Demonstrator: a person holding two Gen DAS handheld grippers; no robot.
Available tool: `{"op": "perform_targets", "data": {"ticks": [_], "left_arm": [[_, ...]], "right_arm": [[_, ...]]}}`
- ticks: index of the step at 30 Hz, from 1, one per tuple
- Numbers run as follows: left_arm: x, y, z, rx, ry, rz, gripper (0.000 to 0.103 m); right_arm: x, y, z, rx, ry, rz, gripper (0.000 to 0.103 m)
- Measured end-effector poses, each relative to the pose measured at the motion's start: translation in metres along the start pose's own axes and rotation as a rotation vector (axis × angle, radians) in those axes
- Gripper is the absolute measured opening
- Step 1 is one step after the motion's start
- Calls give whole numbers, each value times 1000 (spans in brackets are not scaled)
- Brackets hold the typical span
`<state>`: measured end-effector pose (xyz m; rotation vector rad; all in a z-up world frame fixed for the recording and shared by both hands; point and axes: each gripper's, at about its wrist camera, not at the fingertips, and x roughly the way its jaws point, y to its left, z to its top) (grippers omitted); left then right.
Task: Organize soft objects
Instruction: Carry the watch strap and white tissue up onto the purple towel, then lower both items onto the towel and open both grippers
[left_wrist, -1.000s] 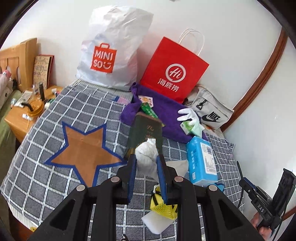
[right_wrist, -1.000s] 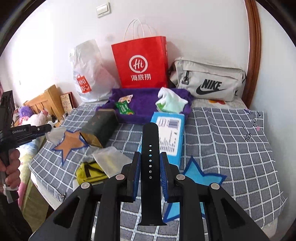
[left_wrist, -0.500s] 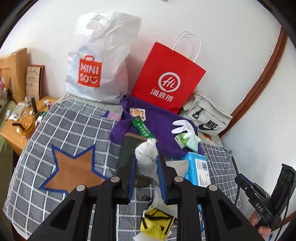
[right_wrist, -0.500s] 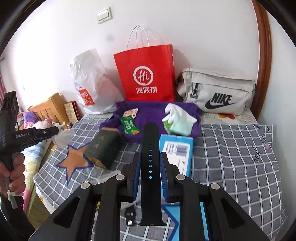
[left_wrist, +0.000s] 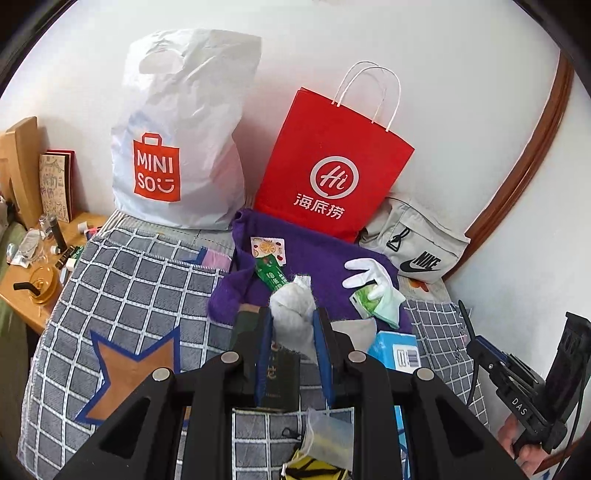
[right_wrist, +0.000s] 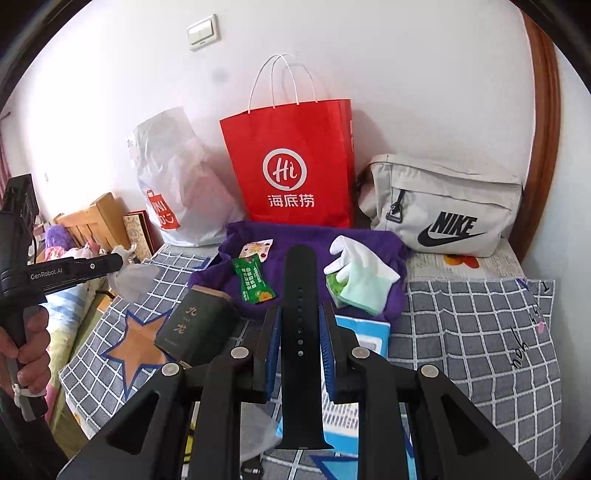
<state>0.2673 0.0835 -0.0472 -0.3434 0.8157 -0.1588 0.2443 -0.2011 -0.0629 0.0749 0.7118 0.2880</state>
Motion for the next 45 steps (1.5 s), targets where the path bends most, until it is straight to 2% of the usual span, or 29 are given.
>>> {"op": "perform_targets", "data": {"ticks": [19,37,45], "left_arm": [[53,-3,35,9,26,-14,22],[129,4,58,-1,108,-20,22],[160,3,63,-3,136,-25,22]], "right_arm": [[67,-15,34,24,35,7,20],[153,-25,59,16,92,15,20],[185,-36,59,22,136,9,20]]}}
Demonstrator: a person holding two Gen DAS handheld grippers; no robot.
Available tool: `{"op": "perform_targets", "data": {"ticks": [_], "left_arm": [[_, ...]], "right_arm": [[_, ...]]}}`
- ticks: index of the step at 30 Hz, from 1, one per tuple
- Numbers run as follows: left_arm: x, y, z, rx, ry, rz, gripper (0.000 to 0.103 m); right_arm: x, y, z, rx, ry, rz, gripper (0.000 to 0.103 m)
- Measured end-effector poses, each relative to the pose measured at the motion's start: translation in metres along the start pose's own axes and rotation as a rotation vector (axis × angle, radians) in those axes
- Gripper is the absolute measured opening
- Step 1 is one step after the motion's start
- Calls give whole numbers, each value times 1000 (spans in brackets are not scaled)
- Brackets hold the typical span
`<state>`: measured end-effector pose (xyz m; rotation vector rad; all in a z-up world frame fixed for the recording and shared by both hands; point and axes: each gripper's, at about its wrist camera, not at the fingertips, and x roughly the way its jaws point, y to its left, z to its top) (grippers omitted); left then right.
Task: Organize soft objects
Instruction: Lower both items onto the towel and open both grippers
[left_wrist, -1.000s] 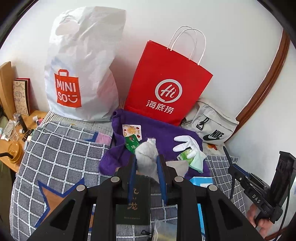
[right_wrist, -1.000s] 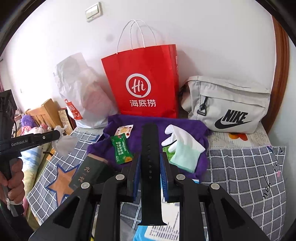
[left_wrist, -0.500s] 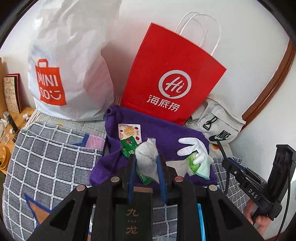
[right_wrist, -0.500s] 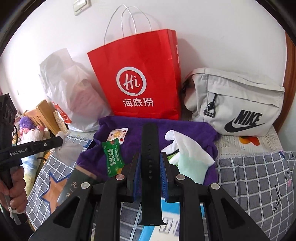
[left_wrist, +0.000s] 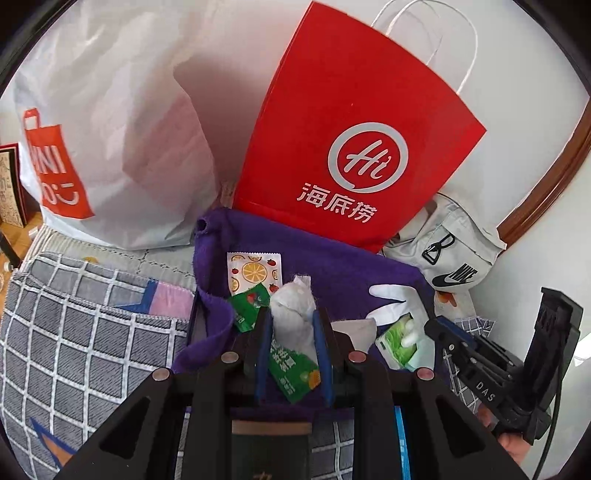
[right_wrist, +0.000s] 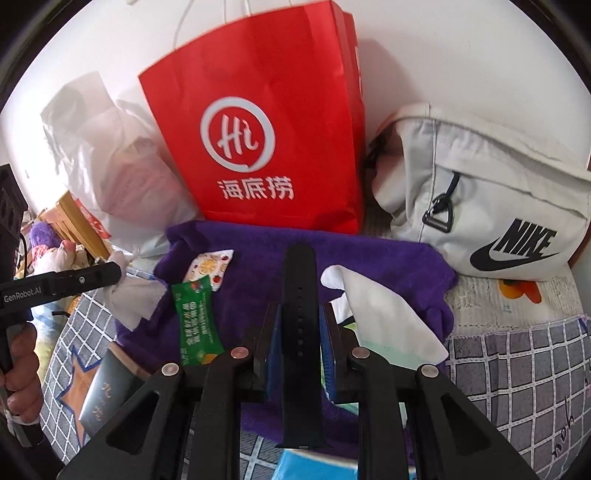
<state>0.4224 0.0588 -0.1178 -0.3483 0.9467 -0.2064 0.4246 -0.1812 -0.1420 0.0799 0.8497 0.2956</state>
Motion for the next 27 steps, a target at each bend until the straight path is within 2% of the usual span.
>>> {"op": "perform_targets", "data": {"ticks": [5,13,27], "left_arm": [[23,4,3,-11,37,20,22],[49,6,1,-4,87,2,22],[77,5,-6,-11,155,-27,22]], "right_arm": [[13,-4,-3,8,20,6,20],[29,-8,-4,-15,58,0,20],[52,-18,-7,32,111,18,21]]}}
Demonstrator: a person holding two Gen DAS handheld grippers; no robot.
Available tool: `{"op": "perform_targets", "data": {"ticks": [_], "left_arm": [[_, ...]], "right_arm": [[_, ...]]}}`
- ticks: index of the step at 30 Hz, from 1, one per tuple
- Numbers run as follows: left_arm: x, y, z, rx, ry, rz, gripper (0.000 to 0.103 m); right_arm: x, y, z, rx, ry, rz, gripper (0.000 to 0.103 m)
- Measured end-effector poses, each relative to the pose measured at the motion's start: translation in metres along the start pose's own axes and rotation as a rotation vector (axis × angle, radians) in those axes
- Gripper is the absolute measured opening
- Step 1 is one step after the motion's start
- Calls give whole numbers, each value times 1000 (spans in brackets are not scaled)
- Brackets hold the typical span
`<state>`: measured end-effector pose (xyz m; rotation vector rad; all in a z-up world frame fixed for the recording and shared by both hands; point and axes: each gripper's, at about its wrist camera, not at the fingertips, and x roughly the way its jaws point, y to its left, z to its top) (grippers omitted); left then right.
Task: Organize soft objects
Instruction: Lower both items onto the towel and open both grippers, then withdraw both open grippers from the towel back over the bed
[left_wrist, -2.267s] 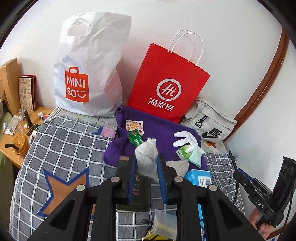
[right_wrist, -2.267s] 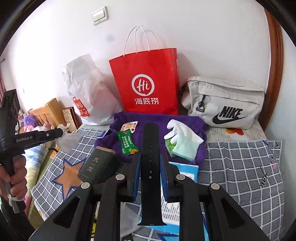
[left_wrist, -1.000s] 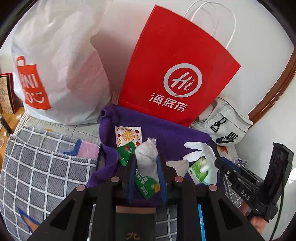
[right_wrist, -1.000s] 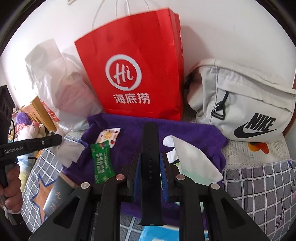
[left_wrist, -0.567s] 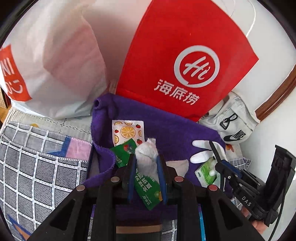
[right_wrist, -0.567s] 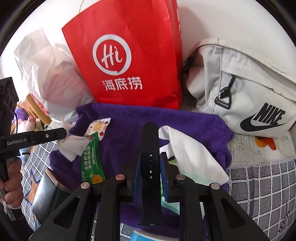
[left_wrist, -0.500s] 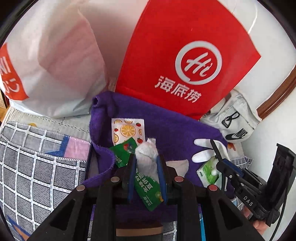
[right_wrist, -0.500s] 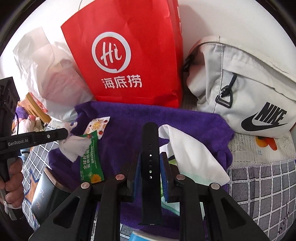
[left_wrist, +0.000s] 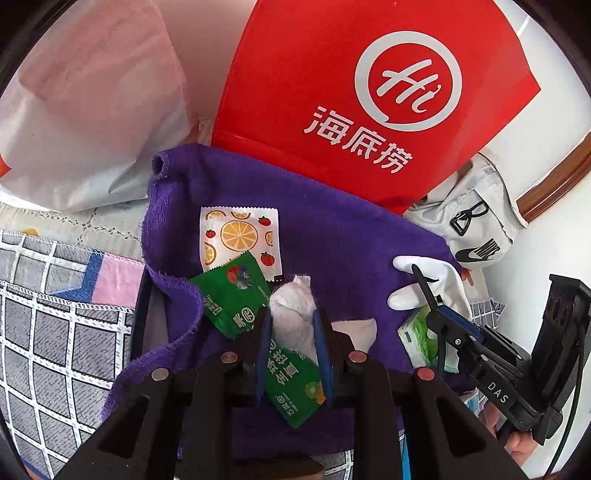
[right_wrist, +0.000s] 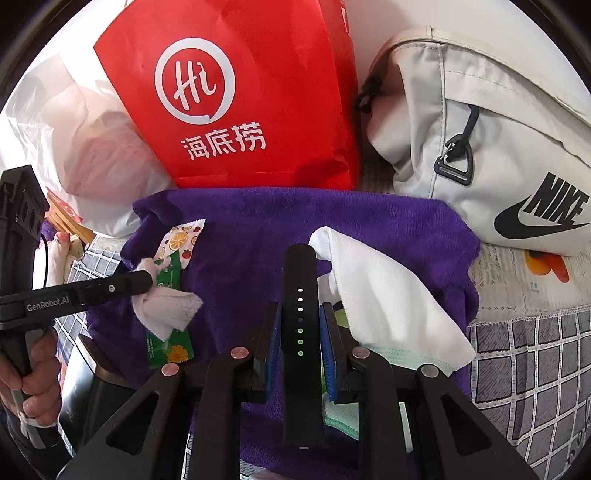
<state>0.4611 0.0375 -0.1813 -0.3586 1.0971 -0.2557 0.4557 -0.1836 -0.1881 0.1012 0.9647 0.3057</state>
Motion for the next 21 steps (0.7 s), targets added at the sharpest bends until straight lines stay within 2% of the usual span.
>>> {"op": "perform_targets", "data": {"ticks": [9,11,12,14,16,19,21], "left_arm": [[0,5,0,-12,6,-5,22],[0,4,0,-9,14,-1,24],[0,3,1,-7,12,3,26],[-1,1,1,-5,13,9,40],[-1,0,1,-2,10,11,47],[-4,-3,1,4,7,18,50],[-6,-4,1,1,3,22,50]], "right_arm": [[1,0,-1,0,1,-8,21],[0,2,-1,-4,0,-12,26],[-2,3,-1,-8,2,-13,31],[-7,7,0,-23,-7,-4,40],[-16,12,1,-45,-37,-10,52],[-29,17,1,-68,-77,-17,60],[-34,17,1,-67,-90,-12,62]]}}
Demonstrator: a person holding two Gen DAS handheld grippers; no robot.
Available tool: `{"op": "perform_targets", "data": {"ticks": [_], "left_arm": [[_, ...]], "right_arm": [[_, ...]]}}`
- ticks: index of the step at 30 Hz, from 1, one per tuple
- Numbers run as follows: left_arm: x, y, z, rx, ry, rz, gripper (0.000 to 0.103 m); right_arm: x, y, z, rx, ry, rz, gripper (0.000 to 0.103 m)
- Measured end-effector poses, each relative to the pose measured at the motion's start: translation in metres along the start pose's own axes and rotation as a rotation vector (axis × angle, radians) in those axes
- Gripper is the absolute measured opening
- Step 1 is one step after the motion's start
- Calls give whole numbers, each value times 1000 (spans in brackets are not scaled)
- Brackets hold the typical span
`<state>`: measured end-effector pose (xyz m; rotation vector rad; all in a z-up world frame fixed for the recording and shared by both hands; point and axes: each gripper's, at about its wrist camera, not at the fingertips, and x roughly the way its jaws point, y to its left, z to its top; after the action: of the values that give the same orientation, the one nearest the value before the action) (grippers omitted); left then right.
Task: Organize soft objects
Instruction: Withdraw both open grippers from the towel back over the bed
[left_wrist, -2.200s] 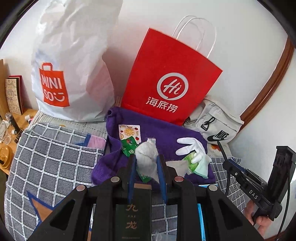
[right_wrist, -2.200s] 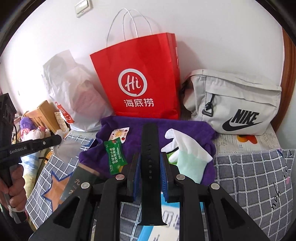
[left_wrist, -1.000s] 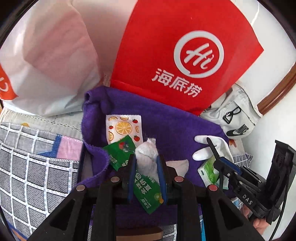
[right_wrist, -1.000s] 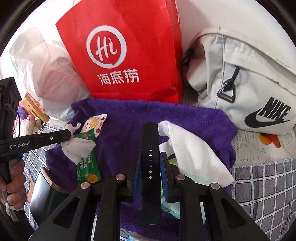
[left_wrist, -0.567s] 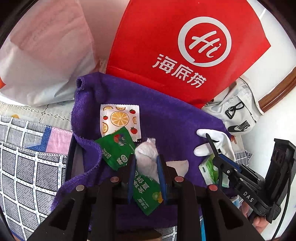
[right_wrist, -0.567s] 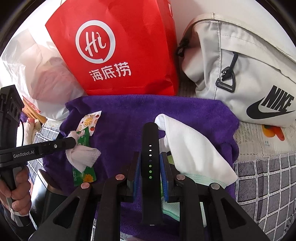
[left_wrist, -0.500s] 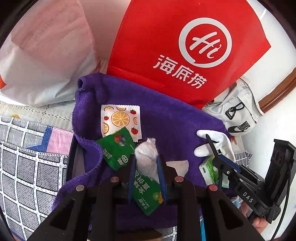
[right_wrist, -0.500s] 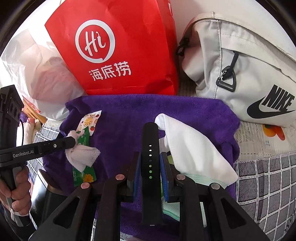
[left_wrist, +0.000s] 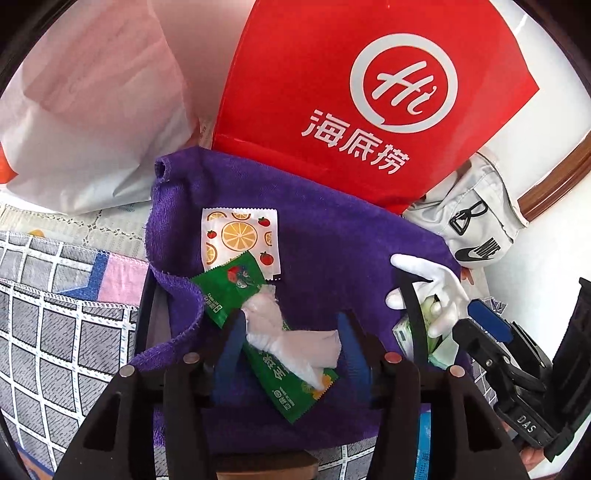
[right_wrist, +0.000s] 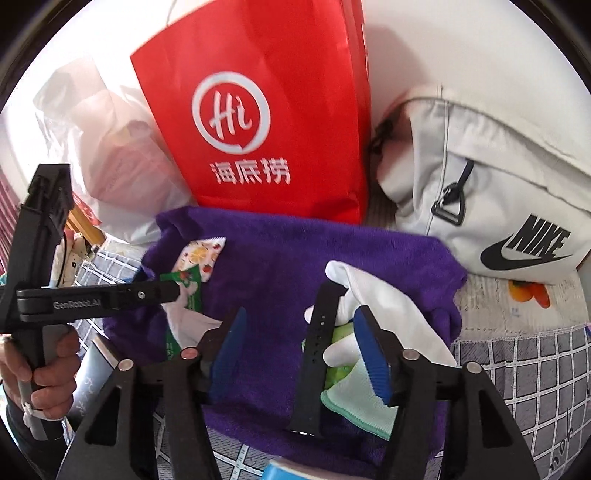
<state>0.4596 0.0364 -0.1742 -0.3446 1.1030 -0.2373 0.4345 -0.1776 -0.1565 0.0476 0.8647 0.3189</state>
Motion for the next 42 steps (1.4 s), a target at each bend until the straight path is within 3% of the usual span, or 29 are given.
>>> {"op": "perform_targets", "data": {"ticks": [14,19,22,25,32,37,42], "left_arm": [[-38,-7,1,-12,-65,16,51],[-56,-12,-3,-16,-85,7,51],[-69,-16,-11,-17,-90,4,51],[-86,-19,-25,-20,-91,-1,51],[-138,-10,-77,0,-152,28,58],[-152,13,-114,-39,-141,22,59],[-160,34,-150,-59,-131,24,59]], "right_arm": [[-46,20,3,5,-82,14,62],[-69,22,-11,48,-48,74,62],[-91,31,-31,-9,-46,44,63],[-117,42,-57,-43,-60,14,69],[-144,62,-104,-43,-42,77,69],[-139,83,-139,-45,23,137,70],[-125,102,-168,-55,77,130,70]]}}
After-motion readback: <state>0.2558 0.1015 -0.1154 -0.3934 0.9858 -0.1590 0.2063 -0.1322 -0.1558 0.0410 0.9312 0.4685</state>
